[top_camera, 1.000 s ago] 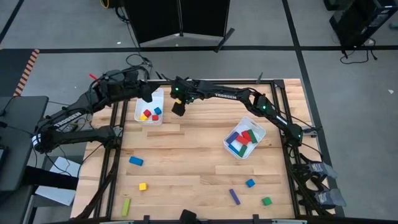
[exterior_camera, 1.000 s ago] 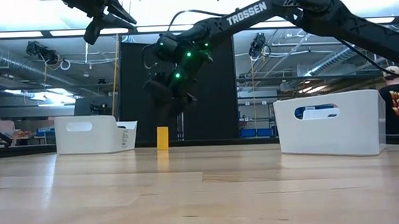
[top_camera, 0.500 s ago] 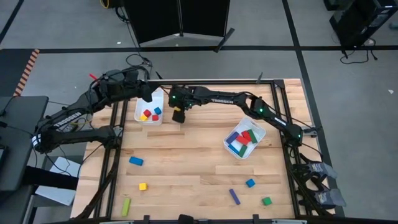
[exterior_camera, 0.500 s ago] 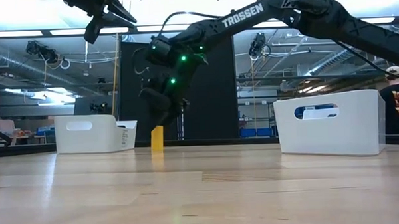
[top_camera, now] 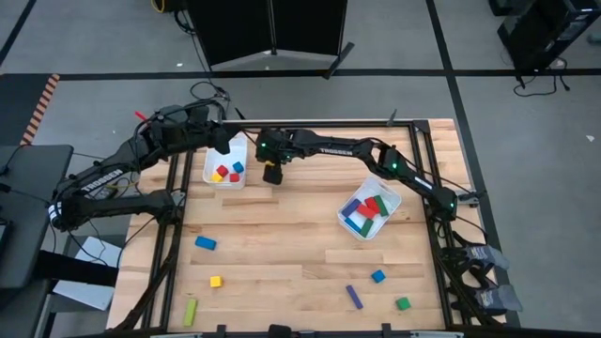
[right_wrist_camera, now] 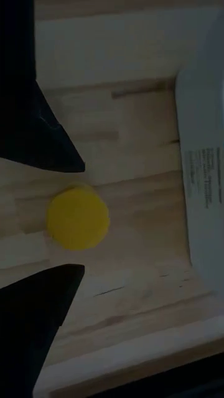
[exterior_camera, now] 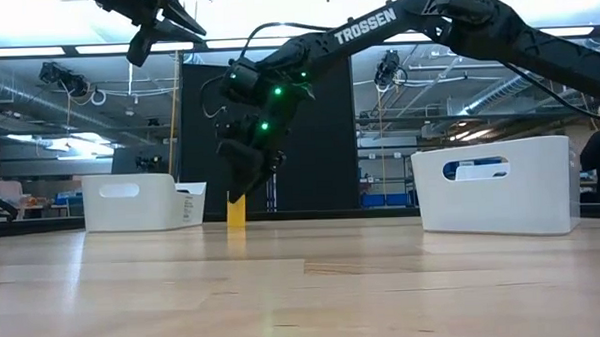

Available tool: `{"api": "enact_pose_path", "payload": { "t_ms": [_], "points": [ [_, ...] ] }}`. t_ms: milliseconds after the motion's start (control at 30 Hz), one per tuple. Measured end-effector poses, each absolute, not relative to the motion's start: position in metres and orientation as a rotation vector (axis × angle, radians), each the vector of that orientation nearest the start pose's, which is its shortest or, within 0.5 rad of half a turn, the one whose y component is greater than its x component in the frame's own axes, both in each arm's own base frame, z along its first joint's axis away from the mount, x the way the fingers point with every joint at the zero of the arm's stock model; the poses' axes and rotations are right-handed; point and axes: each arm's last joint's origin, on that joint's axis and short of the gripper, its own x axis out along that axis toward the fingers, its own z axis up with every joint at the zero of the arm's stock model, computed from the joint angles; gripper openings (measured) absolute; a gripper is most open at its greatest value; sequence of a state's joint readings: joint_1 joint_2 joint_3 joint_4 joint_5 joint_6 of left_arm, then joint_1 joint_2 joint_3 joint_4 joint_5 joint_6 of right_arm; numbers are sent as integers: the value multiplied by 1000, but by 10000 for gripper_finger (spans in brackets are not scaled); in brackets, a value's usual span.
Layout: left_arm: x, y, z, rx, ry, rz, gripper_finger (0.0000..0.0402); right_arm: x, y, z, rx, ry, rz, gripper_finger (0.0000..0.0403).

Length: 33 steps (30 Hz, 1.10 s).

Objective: Sort blocks by size
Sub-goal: Put the yellow cylindrical block into the right white bin

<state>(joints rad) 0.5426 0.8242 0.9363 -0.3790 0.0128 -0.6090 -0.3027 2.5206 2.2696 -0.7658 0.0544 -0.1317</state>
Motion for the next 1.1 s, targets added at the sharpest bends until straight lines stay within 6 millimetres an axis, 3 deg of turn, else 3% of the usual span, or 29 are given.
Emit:
{"api": "enact_pose_path", "payload": {
  "t_ms": [300, 767, 1100],
  "points": [
    [146, 88, 359, -664, 92, 591, 68, 513, -160, 172, -10, 1037, -242, 235],
    [146, 88, 359, -663, 92, 592, 68, 518, -155, 174, 49, 985, -282, 233],
    [146, 88, 359, -663, 92, 592, 68, 519, -153, 174, 67, 980, -289, 205]
  ]
}}
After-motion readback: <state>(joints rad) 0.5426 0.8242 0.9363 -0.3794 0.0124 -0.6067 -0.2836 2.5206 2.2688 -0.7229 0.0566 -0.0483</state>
